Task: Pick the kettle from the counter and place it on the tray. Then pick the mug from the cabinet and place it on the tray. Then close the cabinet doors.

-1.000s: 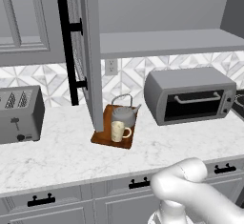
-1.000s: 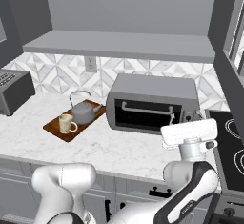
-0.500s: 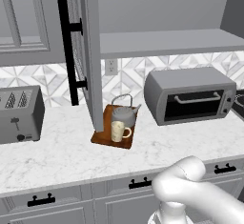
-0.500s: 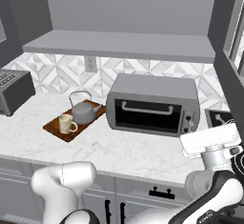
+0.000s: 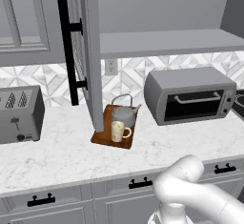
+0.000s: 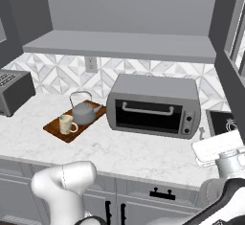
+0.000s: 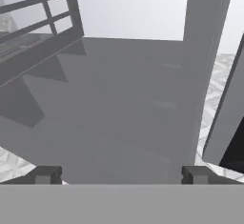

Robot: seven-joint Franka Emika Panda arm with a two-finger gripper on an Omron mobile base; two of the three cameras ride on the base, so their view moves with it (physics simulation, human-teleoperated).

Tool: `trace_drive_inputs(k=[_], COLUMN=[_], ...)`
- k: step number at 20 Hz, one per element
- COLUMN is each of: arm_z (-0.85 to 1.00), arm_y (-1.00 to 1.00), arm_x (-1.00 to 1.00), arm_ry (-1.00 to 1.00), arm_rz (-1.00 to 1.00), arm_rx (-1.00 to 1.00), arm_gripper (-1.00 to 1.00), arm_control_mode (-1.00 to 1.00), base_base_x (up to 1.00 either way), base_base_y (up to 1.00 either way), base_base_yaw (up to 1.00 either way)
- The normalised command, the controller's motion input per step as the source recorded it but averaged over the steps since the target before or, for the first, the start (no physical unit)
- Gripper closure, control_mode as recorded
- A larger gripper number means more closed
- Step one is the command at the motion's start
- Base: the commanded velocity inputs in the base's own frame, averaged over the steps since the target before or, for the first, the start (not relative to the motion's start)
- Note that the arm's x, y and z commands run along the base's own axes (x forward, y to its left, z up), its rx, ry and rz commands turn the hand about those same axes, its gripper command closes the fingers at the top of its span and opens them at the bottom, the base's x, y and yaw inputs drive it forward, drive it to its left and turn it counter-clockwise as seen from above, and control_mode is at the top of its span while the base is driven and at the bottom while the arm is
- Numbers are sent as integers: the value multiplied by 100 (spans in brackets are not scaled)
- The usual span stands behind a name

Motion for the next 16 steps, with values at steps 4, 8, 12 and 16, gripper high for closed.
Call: trace_drive_inputs(k=[4, 8, 12, 16], arm_z=[27, 26, 35, 47], arm_y=[-7, -9, -2, 18], arm_x=[-23, -26, -26, -18], arm_ry=[2, 4, 2, 0], arm_rz=[-18, -20, -20, -14], arm_rx=[-8, -10, -11, -18], arm_gripper=[-100, -100, -100, -100], arm_control_mode=[-100, -100, -100, -100], base_base_x=[0, 0, 0, 0], base_base_y=[0, 0, 0, 0], base_base_yaw=[0, 0, 0, 0])
